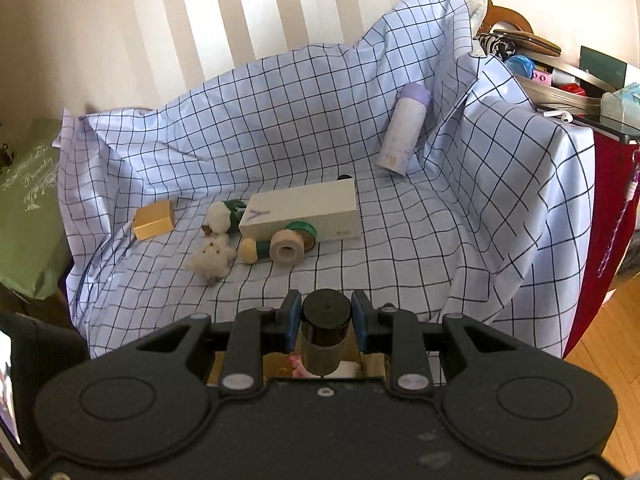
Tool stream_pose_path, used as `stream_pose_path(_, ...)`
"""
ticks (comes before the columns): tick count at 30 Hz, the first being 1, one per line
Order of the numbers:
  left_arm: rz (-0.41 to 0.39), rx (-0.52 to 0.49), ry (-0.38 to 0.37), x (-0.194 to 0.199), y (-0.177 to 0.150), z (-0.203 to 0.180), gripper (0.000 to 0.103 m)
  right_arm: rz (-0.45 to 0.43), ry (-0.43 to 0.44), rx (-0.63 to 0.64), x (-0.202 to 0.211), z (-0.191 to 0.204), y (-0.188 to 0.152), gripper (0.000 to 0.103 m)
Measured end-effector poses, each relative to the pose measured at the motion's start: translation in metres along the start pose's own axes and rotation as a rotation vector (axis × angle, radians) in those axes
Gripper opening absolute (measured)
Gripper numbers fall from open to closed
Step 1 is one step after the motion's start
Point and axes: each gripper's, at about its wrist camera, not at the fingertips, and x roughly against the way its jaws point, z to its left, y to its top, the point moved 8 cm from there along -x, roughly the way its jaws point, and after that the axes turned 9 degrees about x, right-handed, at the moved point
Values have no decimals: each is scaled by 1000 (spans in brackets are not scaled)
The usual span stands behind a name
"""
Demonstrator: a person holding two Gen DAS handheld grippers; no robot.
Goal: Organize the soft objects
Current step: 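Lower the cotton pad pack into the basket and open the left tool, then move both tools back toward the objects on the cloth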
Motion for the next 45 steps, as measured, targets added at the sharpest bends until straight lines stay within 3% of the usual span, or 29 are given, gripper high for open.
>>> stream_pose_path(14, -109, 7, 28, 24, -3, 0, 77, 31, -3, 39, 1, 6, -12, 27)
stream_pose_path(16, -122, 18, 28, 26, -1, 3, 80, 29, -8, 42, 0, 5, -14, 36)
stream_pose_path(18, -137, 27, 34, 27, 0, 6, 83, 28, -7, 45, 0, 6, -15, 36)
stream_pose_path(33, -119, 71, 74, 20, -8, 26, 83, 62, -22, 6, -6, -10, -29, 36)
stream_pose_path(45, -165, 98, 98, 23, -1, 36, 83, 66, -25, 10, -9, -7, -32, 36)
